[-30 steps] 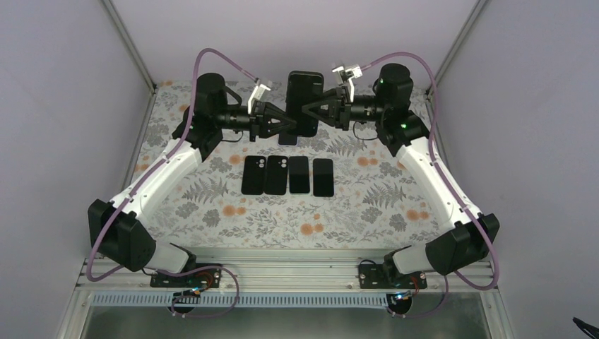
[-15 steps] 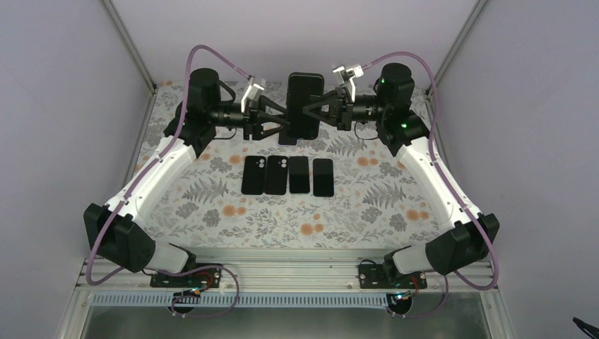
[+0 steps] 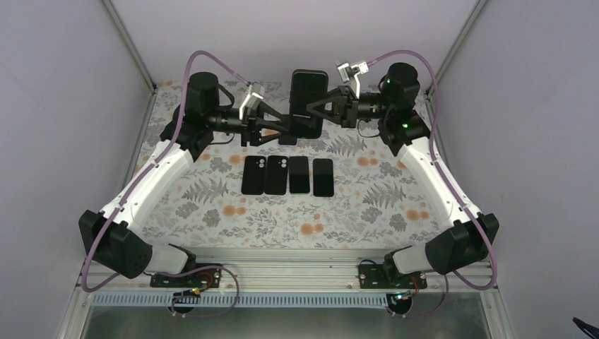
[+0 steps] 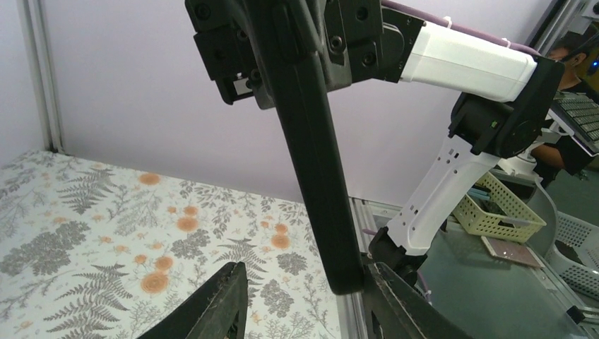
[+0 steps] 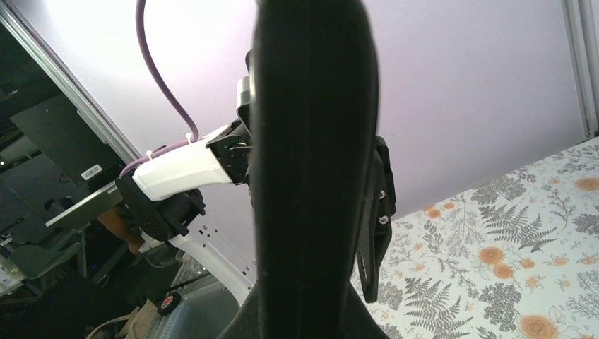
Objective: Take the phone out of the phone case
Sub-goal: Remove the phone case from the phone.
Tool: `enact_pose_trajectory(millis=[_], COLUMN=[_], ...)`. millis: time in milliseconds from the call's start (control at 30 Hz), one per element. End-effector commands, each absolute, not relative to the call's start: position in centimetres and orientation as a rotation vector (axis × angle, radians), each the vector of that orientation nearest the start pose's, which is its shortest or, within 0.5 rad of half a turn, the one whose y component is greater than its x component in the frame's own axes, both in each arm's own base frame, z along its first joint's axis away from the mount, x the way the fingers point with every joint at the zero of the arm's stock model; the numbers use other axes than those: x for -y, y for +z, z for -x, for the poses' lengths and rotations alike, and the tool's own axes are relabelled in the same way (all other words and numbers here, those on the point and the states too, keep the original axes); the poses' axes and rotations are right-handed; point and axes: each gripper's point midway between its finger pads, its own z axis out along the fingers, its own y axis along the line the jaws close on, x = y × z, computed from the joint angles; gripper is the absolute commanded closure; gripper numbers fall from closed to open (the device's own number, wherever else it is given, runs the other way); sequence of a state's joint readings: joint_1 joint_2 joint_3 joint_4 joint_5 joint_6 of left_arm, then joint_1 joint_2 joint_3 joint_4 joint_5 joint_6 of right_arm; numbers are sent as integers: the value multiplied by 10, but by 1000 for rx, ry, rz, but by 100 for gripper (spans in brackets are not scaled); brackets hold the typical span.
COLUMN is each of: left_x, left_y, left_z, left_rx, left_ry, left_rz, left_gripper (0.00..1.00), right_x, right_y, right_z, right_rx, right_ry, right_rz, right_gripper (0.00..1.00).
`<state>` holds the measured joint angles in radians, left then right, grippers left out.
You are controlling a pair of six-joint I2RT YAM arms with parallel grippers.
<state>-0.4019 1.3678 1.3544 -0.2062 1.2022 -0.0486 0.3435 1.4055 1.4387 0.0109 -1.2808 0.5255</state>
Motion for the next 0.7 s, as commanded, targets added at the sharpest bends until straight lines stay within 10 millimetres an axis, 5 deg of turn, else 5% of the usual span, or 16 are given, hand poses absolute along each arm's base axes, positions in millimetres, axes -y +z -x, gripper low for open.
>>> enact_pose_trajectory(millis=[0, 667], left_x=[282, 290], left_y=[393, 397], left_z=[-247, -233], left_rx=[-1427, -1383], left_ry=[-1370, -1420], left_rz=[-1194, -1258], left_gripper=[59, 62], right_x=[-263, -262], right_y=[463, 460], right_z=[-256, -261], right_rx=[-1467, -1483], right_ry=[1597, 1576], right_rz=[1015, 985], right_gripper=[96, 96])
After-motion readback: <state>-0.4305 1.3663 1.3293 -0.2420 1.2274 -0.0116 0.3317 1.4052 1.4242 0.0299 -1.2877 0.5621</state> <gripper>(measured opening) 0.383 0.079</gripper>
